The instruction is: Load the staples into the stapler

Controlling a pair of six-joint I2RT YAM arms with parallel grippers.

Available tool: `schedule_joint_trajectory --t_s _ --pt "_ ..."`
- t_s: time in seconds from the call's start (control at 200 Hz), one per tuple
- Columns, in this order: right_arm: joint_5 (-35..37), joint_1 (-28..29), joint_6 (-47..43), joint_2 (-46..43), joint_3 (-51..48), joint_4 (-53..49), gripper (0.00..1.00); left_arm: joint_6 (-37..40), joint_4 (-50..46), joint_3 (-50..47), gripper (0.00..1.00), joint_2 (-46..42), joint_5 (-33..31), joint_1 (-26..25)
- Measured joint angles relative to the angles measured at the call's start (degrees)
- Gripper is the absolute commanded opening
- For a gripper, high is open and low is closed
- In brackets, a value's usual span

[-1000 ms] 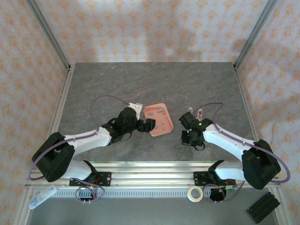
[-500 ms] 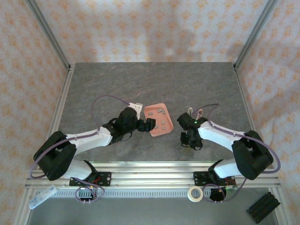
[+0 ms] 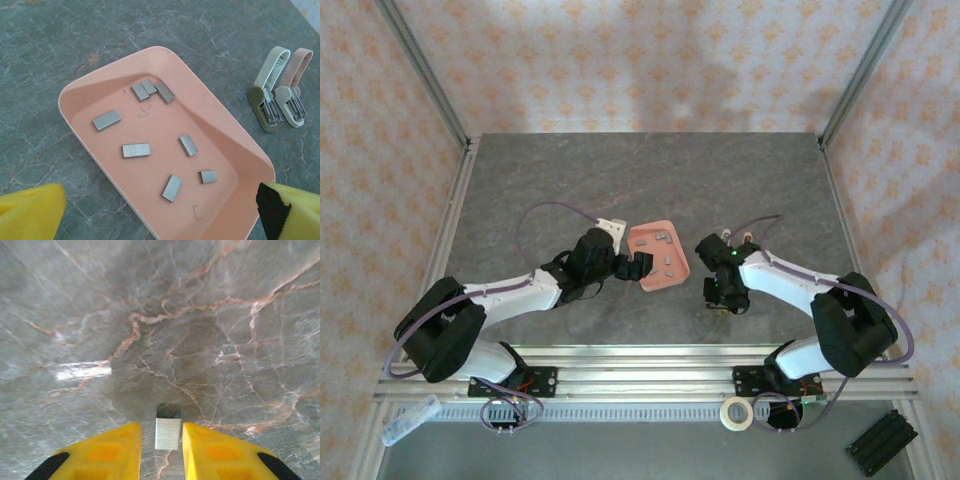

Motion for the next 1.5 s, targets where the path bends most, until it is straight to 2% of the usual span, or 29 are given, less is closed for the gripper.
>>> schedule_joint_trajectory --t_s 0.18,0.38,1.501 --pt "-1.8 -2.7 -0.7 0.4 3.6 -1.7 0.27 0.0 0.0 0.0 0.98 0.1 0.0 0.0" --pt "-4.3 -4.5 -0.8 4.6 3.9 -2.8 0.26 0.2 0.0 0.0 0.98 0.1 0.0 0.0" --pt "-5.2 -4.5 -1.9 7.3 4.9 -5.0 0.26 0.4 -0.2 0.0 0.98 0.1 0.0 0.0"
